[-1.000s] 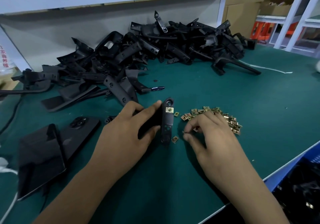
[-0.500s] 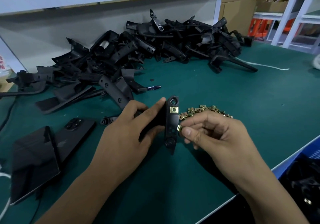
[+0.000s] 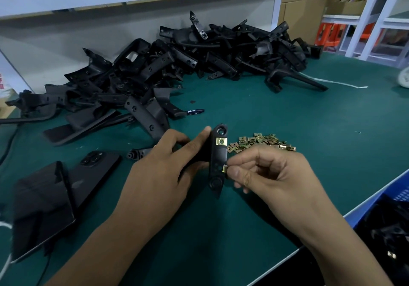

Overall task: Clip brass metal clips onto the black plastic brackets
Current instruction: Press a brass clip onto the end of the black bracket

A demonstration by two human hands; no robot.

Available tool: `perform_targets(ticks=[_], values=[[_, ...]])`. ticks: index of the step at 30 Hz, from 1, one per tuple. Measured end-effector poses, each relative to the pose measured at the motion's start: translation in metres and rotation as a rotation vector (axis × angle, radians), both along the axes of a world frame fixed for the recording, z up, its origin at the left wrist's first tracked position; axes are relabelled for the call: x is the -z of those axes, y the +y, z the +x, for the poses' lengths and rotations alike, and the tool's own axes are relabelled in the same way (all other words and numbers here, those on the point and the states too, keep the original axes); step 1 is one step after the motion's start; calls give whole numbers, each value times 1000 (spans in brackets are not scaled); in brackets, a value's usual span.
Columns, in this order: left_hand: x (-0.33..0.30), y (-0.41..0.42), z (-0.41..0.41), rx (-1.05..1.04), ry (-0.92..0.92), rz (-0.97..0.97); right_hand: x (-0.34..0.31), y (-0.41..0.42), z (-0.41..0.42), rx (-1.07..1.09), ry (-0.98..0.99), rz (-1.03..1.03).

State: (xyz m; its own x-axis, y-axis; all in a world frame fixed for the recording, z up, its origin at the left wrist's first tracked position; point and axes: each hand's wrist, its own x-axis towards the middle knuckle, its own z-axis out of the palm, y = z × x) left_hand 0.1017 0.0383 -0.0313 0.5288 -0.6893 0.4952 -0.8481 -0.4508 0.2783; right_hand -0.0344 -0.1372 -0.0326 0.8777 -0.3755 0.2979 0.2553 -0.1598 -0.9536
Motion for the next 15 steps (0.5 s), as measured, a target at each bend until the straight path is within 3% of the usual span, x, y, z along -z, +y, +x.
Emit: perform_targets(ticks=[15], values=[[-2, -4, -13, 96, -72, 63, -1, -5, -3, -96, -6, 251]])
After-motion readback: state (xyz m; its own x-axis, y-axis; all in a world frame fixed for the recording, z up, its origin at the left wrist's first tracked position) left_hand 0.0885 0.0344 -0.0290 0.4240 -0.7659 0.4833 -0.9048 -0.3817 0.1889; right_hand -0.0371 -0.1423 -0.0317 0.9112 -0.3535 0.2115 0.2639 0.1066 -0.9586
